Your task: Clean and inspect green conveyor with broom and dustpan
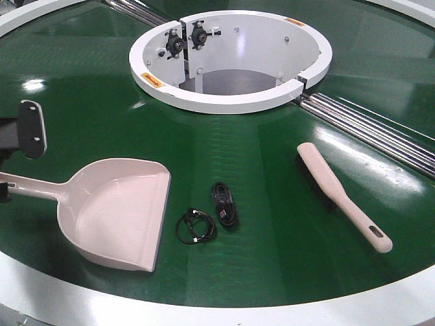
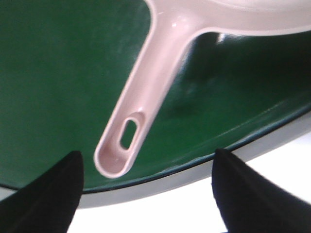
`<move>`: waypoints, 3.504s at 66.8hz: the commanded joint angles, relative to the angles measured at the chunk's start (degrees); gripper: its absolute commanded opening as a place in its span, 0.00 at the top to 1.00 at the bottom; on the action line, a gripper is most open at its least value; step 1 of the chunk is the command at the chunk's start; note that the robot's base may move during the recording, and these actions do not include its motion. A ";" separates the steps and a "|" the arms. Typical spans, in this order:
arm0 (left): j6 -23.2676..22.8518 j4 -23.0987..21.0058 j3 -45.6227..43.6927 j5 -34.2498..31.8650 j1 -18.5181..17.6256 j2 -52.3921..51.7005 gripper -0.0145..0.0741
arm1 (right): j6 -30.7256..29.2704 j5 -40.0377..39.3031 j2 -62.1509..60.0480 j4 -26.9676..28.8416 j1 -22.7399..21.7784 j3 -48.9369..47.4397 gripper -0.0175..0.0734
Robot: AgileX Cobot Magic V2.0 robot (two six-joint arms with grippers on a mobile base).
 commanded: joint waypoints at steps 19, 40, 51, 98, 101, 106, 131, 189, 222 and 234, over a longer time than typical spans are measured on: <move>7.52 -5.61 -8.49 1.23 -1.26 4.19 0.25 | -0.21 -3.97 -0.65 -0.23 -0.21 0.21 0.82; 12.84 -7.40 -10.77 4.73 -2.95 8.88 0.25 | -0.21 -3.97 -0.65 -0.23 -0.26 0.21 0.82; 13.46 -7.21 -10.77 4.73 -2.95 10.90 0.25 | -0.21 -3.97 -0.65 -0.23 -0.34 0.21 0.82; 13.99 0.91 -10.77 2.78 -2.95 16.53 0.28 | -0.21 -3.97 -0.65 -0.23 -0.34 0.21 0.82; 13.99 0.84 -10.77 2.59 -2.95 16.64 0.31 | -0.21 -3.97 -0.65 -0.23 -0.34 0.21 0.82; 13.99 0.90 -10.77 1.90 -2.95 16.95 0.37 | -0.21 -3.97 -0.65 -0.23 -0.34 0.21 0.82; 13.88 1.91 -10.77 2.94 -2.95 16.76 0.81 | -0.21 -3.97 -0.65 -0.23 -0.34 0.21 0.82; 8.26 4.46 -10.77 6.48 -7.49 15.53 0.84 | -0.21 -3.97 -0.65 -0.23 -0.34 0.21 0.82; 5.78 6.26 -10.77 5.31 -7.49 15.85 0.84 | -0.21 -3.97 -0.65 -0.23 -0.34 0.21 0.82; 5.78 6.26 -10.77 4.12 -7.49 15.85 0.84 | -0.21 -3.97 -0.65 -0.23 -0.34 0.21 0.82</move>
